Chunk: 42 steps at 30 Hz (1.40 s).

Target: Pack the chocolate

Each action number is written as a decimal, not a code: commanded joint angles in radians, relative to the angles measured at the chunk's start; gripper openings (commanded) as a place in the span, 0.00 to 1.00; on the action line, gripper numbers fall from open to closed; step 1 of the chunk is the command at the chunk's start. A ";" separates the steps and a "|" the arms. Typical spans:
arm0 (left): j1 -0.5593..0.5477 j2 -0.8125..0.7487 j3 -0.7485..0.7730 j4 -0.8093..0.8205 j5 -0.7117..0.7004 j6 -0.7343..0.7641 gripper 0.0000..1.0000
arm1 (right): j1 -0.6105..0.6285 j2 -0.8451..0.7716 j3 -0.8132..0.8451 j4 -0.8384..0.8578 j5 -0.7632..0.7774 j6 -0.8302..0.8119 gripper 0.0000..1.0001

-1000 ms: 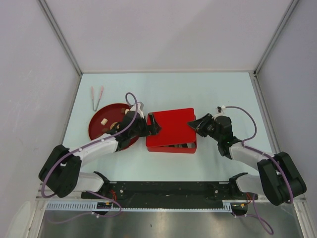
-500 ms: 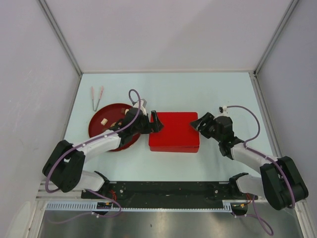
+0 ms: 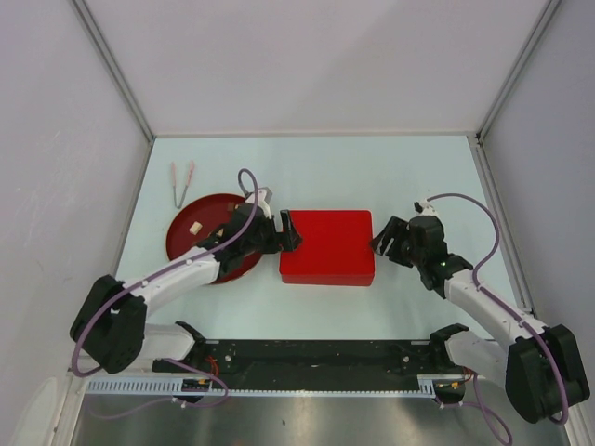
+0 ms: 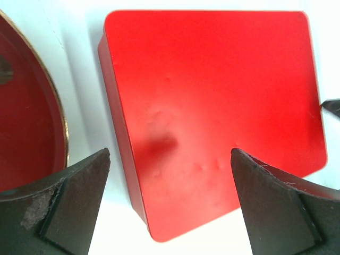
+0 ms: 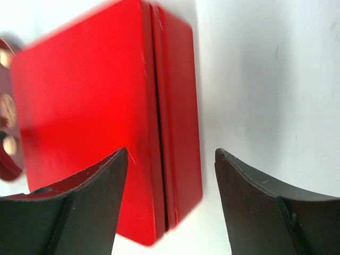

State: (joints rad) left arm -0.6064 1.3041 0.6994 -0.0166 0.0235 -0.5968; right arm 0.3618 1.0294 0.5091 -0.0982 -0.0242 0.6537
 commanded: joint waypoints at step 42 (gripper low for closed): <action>-0.093 -0.146 -0.100 -0.105 -0.083 -0.021 0.96 | 0.042 0.123 -0.075 -0.362 0.095 0.014 0.44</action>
State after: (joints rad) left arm -0.6956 1.1851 0.6003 -0.1246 -0.0456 -0.6037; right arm 0.4004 1.0763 0.5007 -0.2287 -0.0864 0.7254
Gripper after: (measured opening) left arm 0.962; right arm 0.467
